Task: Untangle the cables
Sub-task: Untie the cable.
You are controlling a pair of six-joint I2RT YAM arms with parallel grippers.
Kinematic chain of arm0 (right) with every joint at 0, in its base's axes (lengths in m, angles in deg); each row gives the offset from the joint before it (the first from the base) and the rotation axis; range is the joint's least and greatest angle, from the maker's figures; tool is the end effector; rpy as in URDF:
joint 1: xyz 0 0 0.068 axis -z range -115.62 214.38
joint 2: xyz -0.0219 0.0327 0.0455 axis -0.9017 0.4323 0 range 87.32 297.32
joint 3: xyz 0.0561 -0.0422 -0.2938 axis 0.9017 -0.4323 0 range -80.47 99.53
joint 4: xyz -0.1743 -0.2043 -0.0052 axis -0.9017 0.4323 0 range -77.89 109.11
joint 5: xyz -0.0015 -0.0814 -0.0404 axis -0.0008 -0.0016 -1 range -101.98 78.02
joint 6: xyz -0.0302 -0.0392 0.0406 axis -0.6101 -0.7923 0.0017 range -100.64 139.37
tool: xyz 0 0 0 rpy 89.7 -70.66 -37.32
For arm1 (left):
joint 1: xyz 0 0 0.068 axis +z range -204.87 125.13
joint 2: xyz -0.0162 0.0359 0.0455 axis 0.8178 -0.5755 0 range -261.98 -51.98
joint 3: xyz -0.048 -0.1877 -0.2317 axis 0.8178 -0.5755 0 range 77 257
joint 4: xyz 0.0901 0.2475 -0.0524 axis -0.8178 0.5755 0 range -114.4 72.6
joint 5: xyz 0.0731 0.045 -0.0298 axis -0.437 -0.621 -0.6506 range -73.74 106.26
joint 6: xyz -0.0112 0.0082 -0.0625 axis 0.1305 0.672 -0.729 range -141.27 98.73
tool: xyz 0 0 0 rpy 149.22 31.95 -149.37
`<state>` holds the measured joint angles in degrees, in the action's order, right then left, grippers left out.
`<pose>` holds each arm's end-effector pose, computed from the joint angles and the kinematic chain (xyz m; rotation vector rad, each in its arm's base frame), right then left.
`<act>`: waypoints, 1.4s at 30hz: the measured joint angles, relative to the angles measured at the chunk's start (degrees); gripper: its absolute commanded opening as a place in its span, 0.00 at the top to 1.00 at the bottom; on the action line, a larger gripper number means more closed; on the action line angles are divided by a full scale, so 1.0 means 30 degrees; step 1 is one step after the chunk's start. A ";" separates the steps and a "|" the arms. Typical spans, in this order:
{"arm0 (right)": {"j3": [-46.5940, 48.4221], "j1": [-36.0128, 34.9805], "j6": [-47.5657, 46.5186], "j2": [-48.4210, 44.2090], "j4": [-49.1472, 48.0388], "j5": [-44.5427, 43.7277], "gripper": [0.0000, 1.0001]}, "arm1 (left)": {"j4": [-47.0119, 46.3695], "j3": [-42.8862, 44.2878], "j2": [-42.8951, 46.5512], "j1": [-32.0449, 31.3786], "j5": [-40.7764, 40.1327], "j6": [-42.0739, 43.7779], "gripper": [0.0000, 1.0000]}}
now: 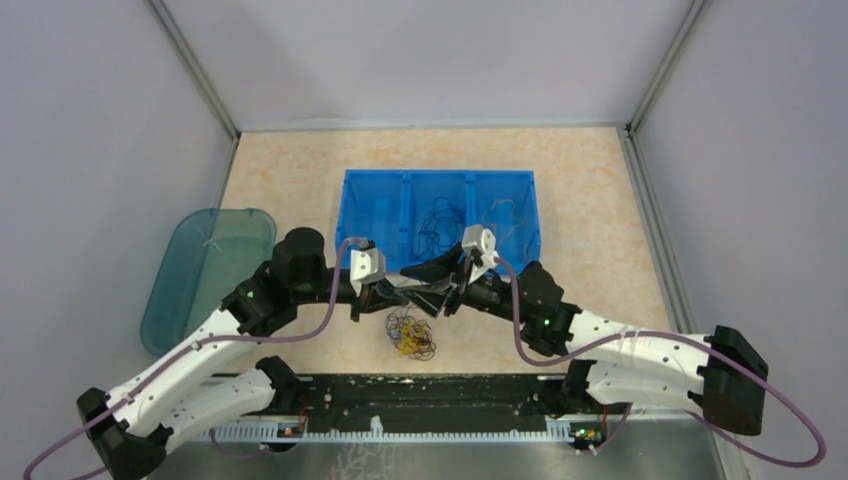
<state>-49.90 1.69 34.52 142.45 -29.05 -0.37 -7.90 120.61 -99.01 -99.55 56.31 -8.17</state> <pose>0.0938 0.2036 0.3394 -0.7329 1.1941 1.2802 0.1059 -0.1496 0.3355 1.3489 1.4348 -1.0333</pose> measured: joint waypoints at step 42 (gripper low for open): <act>-0.3206 0.0561 0.2484 0.8357 -0.8393 0.0277 0.45 | 0.2193 1.1548 -0.3184 0.0015 0.1880 0.2412 0.99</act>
<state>-59.52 3.37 41.98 167.52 -54.23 0.46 -1.33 155.26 -108.56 -99.51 61.95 -0.94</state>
